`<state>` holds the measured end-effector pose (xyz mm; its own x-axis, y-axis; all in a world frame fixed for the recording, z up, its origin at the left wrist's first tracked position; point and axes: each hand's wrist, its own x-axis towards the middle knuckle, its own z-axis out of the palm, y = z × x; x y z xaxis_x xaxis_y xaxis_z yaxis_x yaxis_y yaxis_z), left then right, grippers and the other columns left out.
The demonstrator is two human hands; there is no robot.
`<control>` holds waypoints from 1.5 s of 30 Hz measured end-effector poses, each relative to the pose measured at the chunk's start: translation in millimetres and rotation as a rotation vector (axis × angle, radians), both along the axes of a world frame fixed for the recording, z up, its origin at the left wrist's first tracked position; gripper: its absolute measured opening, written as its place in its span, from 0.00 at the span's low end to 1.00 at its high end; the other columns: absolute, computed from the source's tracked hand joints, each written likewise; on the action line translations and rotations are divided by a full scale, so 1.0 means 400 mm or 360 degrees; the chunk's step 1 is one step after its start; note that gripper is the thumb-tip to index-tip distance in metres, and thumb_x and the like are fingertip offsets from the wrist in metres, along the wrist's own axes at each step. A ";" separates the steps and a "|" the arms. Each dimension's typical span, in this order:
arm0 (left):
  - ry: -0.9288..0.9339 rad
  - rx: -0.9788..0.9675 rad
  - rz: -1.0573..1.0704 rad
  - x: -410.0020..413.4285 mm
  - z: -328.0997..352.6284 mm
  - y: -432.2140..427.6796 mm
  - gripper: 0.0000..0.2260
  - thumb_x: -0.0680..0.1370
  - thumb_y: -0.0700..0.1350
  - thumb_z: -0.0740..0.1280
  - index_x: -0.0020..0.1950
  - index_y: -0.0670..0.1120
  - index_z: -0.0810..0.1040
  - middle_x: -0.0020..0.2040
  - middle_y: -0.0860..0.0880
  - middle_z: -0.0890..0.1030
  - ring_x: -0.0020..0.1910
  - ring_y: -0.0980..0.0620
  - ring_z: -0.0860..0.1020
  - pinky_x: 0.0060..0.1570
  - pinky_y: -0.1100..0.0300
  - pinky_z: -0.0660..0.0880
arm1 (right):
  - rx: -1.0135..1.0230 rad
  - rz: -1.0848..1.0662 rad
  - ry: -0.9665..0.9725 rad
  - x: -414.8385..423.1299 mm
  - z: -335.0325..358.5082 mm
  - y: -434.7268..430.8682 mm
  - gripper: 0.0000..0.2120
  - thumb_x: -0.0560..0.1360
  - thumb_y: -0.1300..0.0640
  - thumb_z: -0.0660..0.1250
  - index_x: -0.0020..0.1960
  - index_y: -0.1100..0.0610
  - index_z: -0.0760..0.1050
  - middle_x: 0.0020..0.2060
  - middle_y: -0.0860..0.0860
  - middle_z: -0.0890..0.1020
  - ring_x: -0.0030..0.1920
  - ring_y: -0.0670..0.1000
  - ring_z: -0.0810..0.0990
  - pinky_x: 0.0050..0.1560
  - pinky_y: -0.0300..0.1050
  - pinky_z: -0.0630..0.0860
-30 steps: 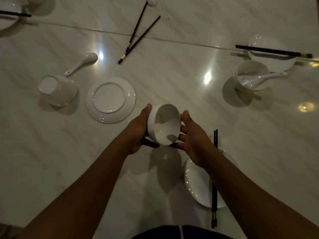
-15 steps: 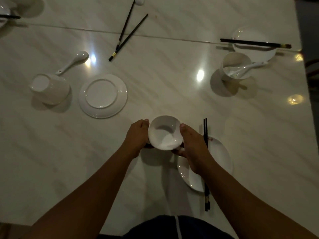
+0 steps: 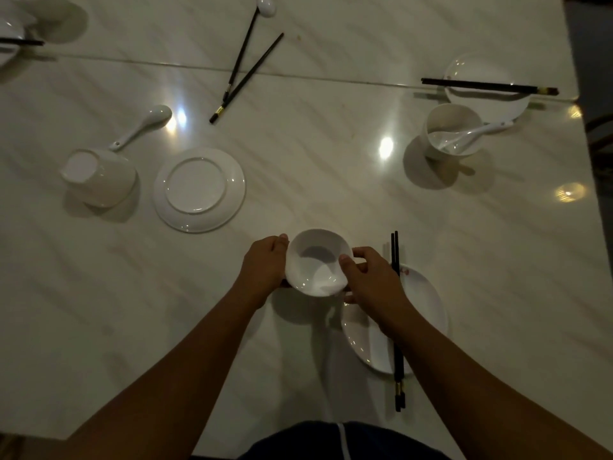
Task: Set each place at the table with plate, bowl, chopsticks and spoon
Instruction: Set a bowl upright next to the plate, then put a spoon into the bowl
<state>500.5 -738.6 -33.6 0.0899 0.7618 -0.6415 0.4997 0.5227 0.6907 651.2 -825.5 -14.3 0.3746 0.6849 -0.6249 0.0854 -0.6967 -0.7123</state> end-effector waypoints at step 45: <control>0.0814 0.0820 -0.0534 0.040 -0.152 1.104 0.18 0.83 0.49 0.48 0.73 0.55 0.61 0.77 0.47 0.54 0.77 0.44 0.50 0.71 0.38 0.39 | 0.0568 0.0484 -0.1337 0.115 -0.207 1.539 0.20 0.76 0.44 0.57 0.63 0.54 0.71 0.61 0.54 0.74 0.62 0.59 0.72 0.57 0.50 0.66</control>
